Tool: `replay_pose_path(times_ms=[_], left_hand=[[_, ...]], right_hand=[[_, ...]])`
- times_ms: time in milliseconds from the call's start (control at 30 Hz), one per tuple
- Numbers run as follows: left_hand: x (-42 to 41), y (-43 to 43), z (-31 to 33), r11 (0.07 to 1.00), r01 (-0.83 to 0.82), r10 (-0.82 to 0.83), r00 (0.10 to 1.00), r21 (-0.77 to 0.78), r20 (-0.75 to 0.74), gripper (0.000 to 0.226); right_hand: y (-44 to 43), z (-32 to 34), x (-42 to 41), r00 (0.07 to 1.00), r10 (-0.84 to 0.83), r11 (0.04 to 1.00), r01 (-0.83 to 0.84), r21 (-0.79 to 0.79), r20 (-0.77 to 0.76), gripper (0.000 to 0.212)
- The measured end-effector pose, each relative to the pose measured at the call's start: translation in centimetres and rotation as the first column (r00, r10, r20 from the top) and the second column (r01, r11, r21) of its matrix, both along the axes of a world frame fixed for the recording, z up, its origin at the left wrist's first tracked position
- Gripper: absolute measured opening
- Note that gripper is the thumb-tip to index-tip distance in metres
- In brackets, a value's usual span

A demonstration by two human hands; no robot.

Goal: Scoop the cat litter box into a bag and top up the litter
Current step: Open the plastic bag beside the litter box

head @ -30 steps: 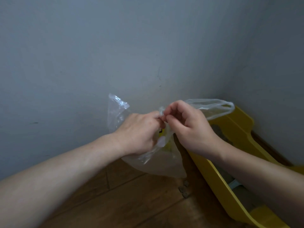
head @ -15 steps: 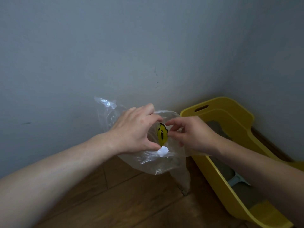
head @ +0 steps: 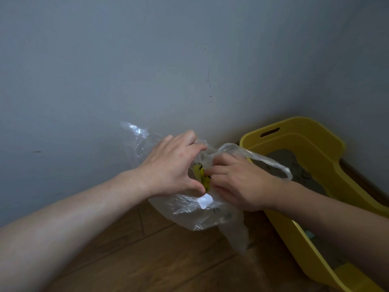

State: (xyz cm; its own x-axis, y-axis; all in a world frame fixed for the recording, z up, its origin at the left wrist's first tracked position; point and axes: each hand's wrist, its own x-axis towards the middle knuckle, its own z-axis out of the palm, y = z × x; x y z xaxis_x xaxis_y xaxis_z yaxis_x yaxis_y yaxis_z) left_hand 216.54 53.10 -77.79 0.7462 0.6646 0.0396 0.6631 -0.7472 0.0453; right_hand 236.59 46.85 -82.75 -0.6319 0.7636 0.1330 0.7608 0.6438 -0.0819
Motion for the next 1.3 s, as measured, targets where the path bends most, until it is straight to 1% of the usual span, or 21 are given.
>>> replay_pose_path(times_ms=[167, 267, 333, 367, 400, 433, 467, 500, 533, 567, 633, 700, 767, 833, 900, 1033, 1133, 1167, 1200, 1267, 1300], left_hand=[[-0.3, 0.3, -0.8, 0.996, -0.087, 0.087, 0.996, 0.029, -0.011, 0.106], [-0.2, 0.4, -1.1, 0.982, -0.177, 0.178, 0.984, 0.058, -0.004, 0.112], [-0.2, -0.1, -1.7, 0.974, -0.198, 0.199, 0.980, 0.111, 0.003, 0.111], [-0.2, -0.5, -2.1, 0.973, -0.153, 0.153, 0.988, 0.174, 0.018, 0.105], [-0.3, -0.9, -2.5, 0.967, -0.065, 0.058, 0.998, 0.245, 0.035, 0.095], [-0.3, -1.1, -3.0, 0.952, 0.053, -0.069, 0.997, 0.301, 0.043, 0.082], [-0.3, -1.2, -3.5, 0.935, 0.169, -0.195, 0.979, 0.313, 0.053, 0.068], [-0.2, -1.2, -3.9, 0.932, 0.253, -0.280, 0.957, 0.259, 0.071, 0.057], [-0.1, -1.3, -4.1, 0.944, 0.287, -0.304, 0.948, 0.162, 0.093, 0.050], [-0.1, -1.4, -4.4, 0.959, 0.277, -0.281, 0.955, 0.052, 0.096, 0.048], [0.1, -1.6, -5.5, 0.977, 0.203, -0.202, 0.979, -0.070, 0.022, 0.060], [0.1, -2.0, -6.4, 0.991, 0.116, -0.125, 0.984, -0.073, -0.125, 0.078], [0.2, -2.2, -6.6, 0.997, 0.045, -0.061, 0.969, -0.070, -0.241, 0.087], [0.6, -2.4, -6.8, 0.998, 0.005, -0.019, 0.967, -0.056, -0.254, 0.089], [1.0, -2.4, -7.0, 0.999, -0.036, 0.029, 0.970, -0.025, -0.240, 0.079], [2.0, -2.6, -7.5, 0.998, -0.037, 0.047, 0.977, 0.054, -0.206, 0.039], [2.0, -2.2, -8.3, 0.999, -0.033, 0.034, 0.998, 0.027, -0.052, 0.024], [1.9, -2.0, -8.4, 0.999, -0.033, 0.033, 0.999, -0.011, 0.009, 0.023], [1.9, -1.9, -8.4, 0.997, -0.037, 0.041, 0.997, -0.062, 0.068, 0.029], [1.7, -1.9, -8.3, 0.994, -0.031, 0.048, 0.985, -0.104, 0.166, 0.050], [1.7, -1.9, -8.2, 0.995, -0.025, 0.045, 0.977, -0.102, 0.208, 0.054]], right_hand=[[0.2, -0.8, 0.6, 0.984, -0.154, 0.987, 0.157, 0.027, -0.086, 0.019], [0.0, -1.4, 0.7, 0.980, -0.176, 0.982, 0.181, 0.052, -0.092, 0.015], [-0.2, -1.6, 0.7, 0.974, -0.196, 0.975, 0.206, 0.081, -0.113, 0.015], [-0.3, -1.6, 0.6, 0.970, -0.199, 0.972, 0.213, 0.097, -0.136, 0.015], [-0.4, -1.6, 0.6, 0.966, -0.193, 0.970, 0.214, 0.115, -0.175, 0.014], [-0.5, -1.5, 0.6, 0.958, -0.178, 0.967, 0.212, 0.139, -0.224, 0.013], [-0.7, -1.6, 0.6, 0.949, -0.161, 0.964, 0.210, 0.163, -0.272, 0.012], [-0.9, -1.6, 0.7, 0.939, -0.147, 0.961, 0.210, 0.178, -0.310, 0.013], [-1.1, -1.6, 0.7, 0.929, -0.141, 0.961, 0.211, 0.177, -0.341, 0.013], [-1.3, -1.7, 0.7, 0.920, -0.140, 0.963, 0.212, 0.164, -0.367, 0.014], [-1.7, -2.1, 0.7, 0.903, -0.128, 0.968, 0.203, 0.145, -0.411, 0.017], [-1.9, -2.5, 0.6, 0.881, -0.097, 0.972, 0.184, 0.147, -0.463, 0.018], [-2.1, -2.9, 0.6, 0.854, -0.078, 0.974, 0.175, 0.142, -0.514, 0.020], [-2.3, -3.2, 0.5, 0.818, -0.084, 0.975, 0.186, 0.123, -0.569, 0.021], [-2.5, -3.3, 0.2, 0.777, -0.077, 0.972, 0.197, 0.125, -0.625, 0.020], [-2.5, -3.1, -0.5, 0.730, -0.024, 0.977, 0.161, 0.138, -0.683, 0.014], [-2.5, -3.0, -0.5, 0.724, 0.014, 0.980, 0.127, 0.153, -0.690, 0.013], [-2.6, -3.0, -0.4, 0.722, 0.020, 0.980, 0.122, 0.155, -0.692, 0.013], [-2.7, -2.9, -0.4, 0.723, 0.022, 0.981, 0.118, 0.155, -0.691, 0.013], [-2.8, -2.8, -0.3, 0.735, 0.030, 0.982, 0.106, 0.158, -0.678, 0.014], [-2.9, -2.8, -0.2, 0.743, 0.043, 0.982, 0.092, 0.165, -0.668, 0.014]])
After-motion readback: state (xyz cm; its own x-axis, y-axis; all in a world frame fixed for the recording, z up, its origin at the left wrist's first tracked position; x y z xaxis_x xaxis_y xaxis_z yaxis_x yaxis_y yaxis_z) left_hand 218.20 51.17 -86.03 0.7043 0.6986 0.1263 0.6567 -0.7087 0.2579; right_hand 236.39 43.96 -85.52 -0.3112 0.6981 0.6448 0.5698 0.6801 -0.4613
